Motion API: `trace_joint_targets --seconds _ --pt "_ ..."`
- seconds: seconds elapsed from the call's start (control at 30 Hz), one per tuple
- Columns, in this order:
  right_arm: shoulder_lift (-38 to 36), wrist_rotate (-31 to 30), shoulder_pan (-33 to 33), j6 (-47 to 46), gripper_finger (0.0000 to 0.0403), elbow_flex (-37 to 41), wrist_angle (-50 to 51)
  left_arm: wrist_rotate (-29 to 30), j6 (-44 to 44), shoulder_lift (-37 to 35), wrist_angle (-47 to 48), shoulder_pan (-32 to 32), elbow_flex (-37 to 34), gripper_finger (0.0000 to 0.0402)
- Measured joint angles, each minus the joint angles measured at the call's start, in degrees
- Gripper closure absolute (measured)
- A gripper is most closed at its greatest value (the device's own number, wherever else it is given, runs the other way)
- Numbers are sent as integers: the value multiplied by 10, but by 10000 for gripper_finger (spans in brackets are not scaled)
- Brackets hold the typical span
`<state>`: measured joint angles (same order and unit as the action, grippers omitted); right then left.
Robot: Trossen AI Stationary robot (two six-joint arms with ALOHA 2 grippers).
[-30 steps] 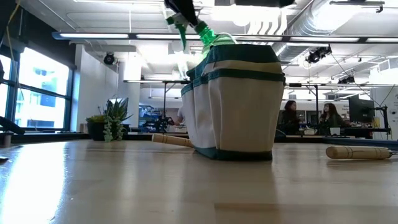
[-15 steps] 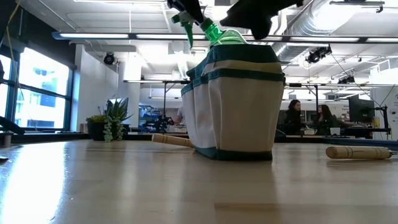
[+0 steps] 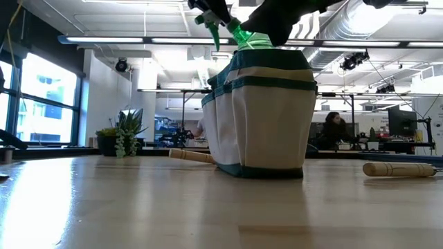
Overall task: Pick & Place Garden tools in Gardening bag
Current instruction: Put the green spray bottle into the light brown gardening bag
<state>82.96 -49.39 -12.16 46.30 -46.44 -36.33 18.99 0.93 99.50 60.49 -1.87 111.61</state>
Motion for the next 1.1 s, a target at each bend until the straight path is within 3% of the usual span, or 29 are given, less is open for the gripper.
trace_joint_targets --seconds 1.1 --pt "0 30 26 -45 208 0 34 -79 9 31 -48 0 1 320"
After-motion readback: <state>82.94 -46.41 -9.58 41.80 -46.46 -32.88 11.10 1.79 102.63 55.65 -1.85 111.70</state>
